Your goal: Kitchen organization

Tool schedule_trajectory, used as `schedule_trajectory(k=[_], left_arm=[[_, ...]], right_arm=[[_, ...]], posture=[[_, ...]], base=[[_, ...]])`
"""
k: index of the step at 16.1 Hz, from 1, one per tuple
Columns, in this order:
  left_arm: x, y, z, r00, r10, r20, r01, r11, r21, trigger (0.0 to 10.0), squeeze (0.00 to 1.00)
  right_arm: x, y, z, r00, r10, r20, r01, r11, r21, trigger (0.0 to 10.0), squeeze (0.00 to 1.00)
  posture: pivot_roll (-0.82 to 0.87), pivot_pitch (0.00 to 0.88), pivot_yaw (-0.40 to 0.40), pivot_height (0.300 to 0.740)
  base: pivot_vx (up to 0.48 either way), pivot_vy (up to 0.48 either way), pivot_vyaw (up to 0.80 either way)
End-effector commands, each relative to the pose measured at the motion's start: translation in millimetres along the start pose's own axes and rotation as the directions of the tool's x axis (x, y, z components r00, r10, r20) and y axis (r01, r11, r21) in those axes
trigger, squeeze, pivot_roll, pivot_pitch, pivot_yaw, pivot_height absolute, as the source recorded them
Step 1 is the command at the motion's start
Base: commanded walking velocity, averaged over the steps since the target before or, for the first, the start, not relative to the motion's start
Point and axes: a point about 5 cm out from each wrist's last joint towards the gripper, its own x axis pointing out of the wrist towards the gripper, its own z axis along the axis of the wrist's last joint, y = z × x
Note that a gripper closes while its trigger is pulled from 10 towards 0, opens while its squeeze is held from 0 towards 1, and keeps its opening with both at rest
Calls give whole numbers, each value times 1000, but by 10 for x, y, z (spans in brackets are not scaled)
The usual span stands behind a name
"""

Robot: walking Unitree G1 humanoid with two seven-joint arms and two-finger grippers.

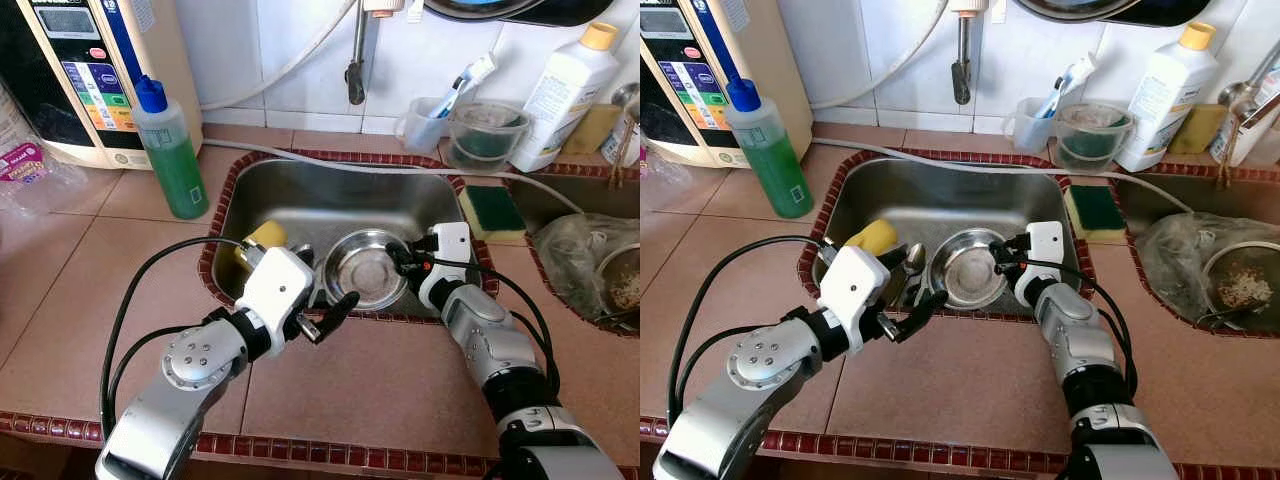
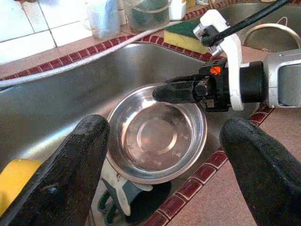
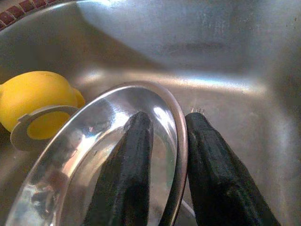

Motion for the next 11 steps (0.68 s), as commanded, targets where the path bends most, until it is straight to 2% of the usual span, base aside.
schedule_trajectory(k=[1,9,11], left_arm=[[7,25,29,1000,12,12,-13,1000,14,10000,0],[51,65,34,1000,8,15,-9,999,36,10000,0],[70,98,48,999,30,33,-31,999,39,10000,0]], right_arm=[[-28,-24,-102,999,-15,-33,16,1000,20,10000,1000],[-57,-88,-91,999,-43,-26,43,999,11,10000,1000],[-60,-78,-43,999,-45,21,45,999,1,10000,1000]], posture=[[-48,145,1,740],[-65,139,23,740],[-69,122,24,740]], base=[[0,0,0],[0,0,0],[0,0,0]])
